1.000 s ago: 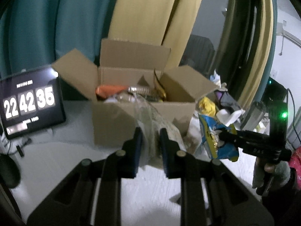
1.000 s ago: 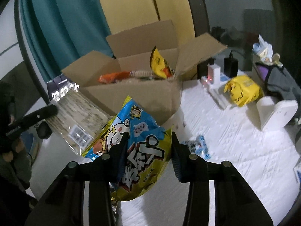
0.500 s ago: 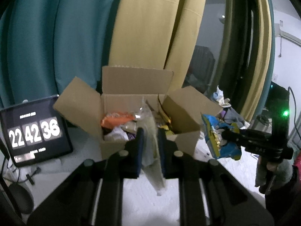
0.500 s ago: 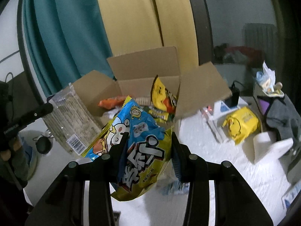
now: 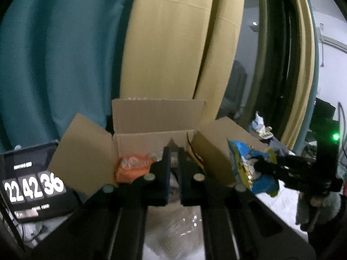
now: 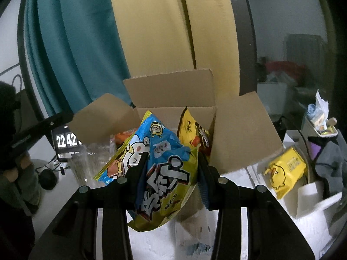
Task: Organize snacks
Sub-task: 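Carry the blue cartoon bag into the box with the right gripper while the left carries the bread package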
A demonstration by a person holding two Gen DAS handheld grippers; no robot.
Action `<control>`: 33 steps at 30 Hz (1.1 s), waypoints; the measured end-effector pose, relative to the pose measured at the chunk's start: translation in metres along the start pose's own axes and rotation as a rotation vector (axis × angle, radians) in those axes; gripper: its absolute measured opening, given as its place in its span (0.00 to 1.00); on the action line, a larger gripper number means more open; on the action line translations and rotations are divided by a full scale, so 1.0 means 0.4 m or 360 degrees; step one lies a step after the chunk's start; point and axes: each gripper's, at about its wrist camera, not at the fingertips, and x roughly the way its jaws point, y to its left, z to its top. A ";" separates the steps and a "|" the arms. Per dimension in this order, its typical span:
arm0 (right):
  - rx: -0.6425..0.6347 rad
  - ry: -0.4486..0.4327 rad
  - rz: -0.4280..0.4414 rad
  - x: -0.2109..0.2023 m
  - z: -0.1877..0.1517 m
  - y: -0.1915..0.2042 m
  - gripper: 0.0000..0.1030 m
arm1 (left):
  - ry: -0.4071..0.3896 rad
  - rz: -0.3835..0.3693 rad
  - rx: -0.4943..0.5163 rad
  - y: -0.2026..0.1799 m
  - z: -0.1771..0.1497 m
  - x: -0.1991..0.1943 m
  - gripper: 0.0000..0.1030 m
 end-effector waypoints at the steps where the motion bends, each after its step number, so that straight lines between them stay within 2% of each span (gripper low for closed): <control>1: 0.0003 -0.0002 0.0001 0.008 0.006 -0.001 0.42 | 0.0005 0.0013 0.0005 0.004 0.005 0.024 0.05; 6: 0.0007 0.0017 -0.0002 0.051 0.024 -0.009 0.42 | 0.0076 -0.0008 -0.0033 0.022 -0.003 0.074 0.05; 9: 0.0025 0.0029 -0.0005 0.072 0.024 -0.018 0.42 | 0.0170 -0.0021 -0.0076 0.031 -0.039 0.083 0.08; 12: 0.0041 0.0049 -0.0009 0.081 0.013 -0.030 0.42 | 0.0285 -0.0020 -0.0105 0.034 -0.119 0.089 0.20; 14: 0.0055 0.0062 -0.0013 0.085 0.004 -0.038 0.42 | 0.0368 -0.0012 -0.0116 0.036 -0.174 0.099 0.33; 15: 0.0062 0.0067 -0.0014 0.086 0.001 -0.042 0.42 | 0.0393 -0.0008 -0.0125 0.038 -0.194 0.099 0.53; 16: 0.0071 0.0071 -0.0014 0.085 -0.004 -0.046 0.42 | 0.0426 -0.0022 -0.0163 0.044 -0.225 0.100 0.65; 19: 0.0086 0.0077 -0.0016 0.083 -0.016 -0.049 0.42 | 0.0512 -0.0028 -0.0222 0.049 -0.289 0.097 0.66; 23: 0.0089 0.0089 -0.0013 0.081 -0.031 -0.047 0.42 | 0.0561 -0.0031 -0.0260 0.046 -0.329 0.102 0.68; 25: 0.0093 0.0095 -0.0013 0.076 -0.035 -0.048 0.42 | 0.0588 -0.0066 -0.0260 0.037 -0.344 0.114 0.72; 30: 0.0093 0.0096 -0.0017 0.066 -0.045 -0.040 0.42 | 0.0695 -0.0133 -0.0223 0.005 -0.380 0.178 0.72; 32: 0.0089 0.0092 -0.0022 0.056 -0.049 -0.038 0.42 | 0.0706 -0.0155 -0.0212 -0.009 -0.390 0.186 0.70; 33: 0.0088 0.0090 -0.0025 0.051 -0.050 -0.040 0.42 | 0.0699 -0.0169 -0.0193 -0.016 -0.391 0.185 0.54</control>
